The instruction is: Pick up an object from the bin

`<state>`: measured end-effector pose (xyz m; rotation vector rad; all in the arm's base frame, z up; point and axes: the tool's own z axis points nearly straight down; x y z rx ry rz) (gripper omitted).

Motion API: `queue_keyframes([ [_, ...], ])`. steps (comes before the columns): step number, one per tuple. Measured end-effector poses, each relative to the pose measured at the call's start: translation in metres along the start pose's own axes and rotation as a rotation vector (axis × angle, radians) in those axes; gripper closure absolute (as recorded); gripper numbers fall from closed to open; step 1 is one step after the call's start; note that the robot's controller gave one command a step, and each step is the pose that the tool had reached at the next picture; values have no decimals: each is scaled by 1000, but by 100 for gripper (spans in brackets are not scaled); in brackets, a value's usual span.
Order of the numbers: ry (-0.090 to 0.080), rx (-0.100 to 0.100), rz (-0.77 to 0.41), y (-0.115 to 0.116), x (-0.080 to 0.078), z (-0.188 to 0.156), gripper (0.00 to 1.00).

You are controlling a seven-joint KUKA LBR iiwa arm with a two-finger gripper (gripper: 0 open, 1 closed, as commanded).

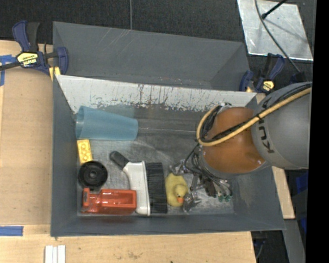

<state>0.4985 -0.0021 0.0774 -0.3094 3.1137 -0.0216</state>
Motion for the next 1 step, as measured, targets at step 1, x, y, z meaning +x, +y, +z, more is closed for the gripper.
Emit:
queue_keyframes([
  [1, 8, -14, 2, 3, -6, -144, 100],
])
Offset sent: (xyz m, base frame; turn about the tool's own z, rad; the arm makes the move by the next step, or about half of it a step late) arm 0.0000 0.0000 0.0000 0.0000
